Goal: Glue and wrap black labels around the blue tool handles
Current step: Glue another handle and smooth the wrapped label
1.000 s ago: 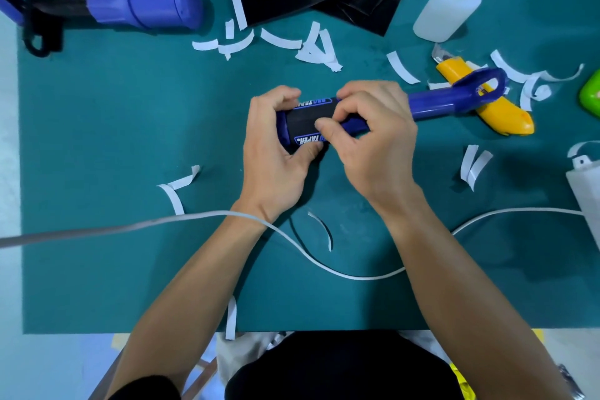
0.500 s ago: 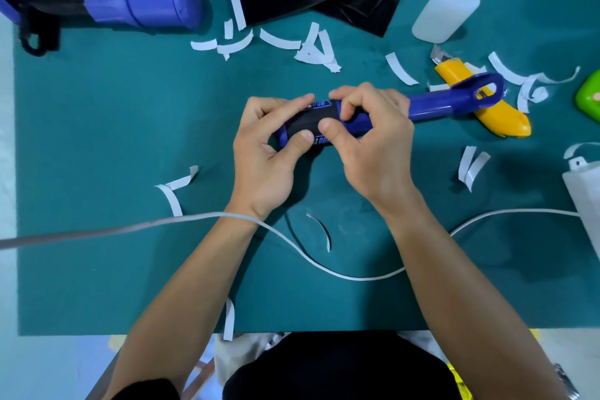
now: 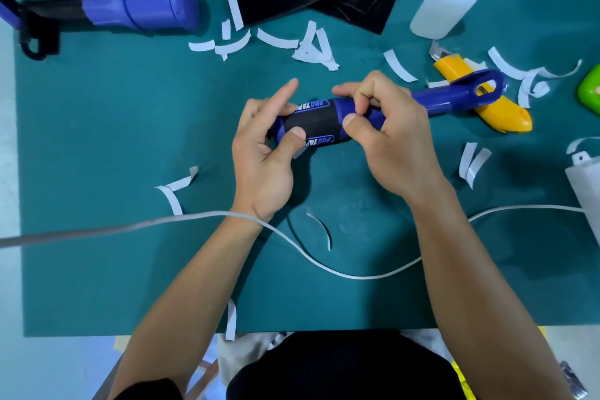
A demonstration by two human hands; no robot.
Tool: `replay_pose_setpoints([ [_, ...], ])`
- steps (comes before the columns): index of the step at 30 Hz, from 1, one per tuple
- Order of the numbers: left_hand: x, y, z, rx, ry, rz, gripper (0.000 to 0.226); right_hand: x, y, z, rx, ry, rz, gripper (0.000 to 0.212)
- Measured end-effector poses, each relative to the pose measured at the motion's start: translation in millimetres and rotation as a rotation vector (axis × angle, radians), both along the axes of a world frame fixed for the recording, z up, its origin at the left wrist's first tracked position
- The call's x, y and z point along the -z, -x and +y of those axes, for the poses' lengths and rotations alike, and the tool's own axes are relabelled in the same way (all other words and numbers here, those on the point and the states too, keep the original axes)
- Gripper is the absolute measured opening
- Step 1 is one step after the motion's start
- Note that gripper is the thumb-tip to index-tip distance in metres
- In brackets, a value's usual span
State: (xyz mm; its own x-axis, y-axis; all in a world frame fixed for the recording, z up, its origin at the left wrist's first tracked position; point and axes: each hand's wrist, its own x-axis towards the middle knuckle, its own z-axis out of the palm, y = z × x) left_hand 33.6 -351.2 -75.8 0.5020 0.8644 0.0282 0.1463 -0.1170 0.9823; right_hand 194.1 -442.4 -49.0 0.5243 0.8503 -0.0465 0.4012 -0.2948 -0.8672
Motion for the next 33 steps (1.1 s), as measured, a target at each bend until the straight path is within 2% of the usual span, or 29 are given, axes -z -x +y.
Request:
replay_pose_setpoints([
  [1, 0, 0, 0, -0.002, 0.000, 0.002, 0.059, -1, 0, -2, -0.019, 0.004, -0.016, 0.018],
  [4, 1, 2, 1, 0.000, -0.022, 0.013, 0.056, -3, 1, -3, -0.157, 0.028, -0.252, 0.049],
  [5, 1, 2, 2, 0.003, -0.017, 0.013, 0.055, -2, 1, -2, -0.185, 0.035, -0.322, 0.054],
  [8, 2, 3, 4, 0.014, -0.035, 0.055, 0.052, 2, -3, 2, -0.215, 0.026, -0.405, 0.049],
  [13, 3, 3, 15, 0.107, -0.155, 0.147, 0.046, 6, -1, 7, -0.190, 0.015, -0.395, 0.048],
  [15, 3, 0, 16, 0.150, -0.185, 0.200, 0.050, 7, 0, 9, -0.175, 0.009, -0.379, 0.047],
  [18, 2, -5, 16, 0.131, -0.163, 0.202, 0.049, 8, -1, 9, -0.173, -0.003, -0.374, 0.043],
  [22, 1, -4, 16, 0.135, -0.168, 0.195, 0.042, 8, 2, 11, -0.097, -0.066, -0.359, 0.026],
  [33, -5, -8, 12, 0.128, -0.059, 0.160, 0.037, 11, 3, 8, -0.071, -0.087, -0.333, 0.026],
])
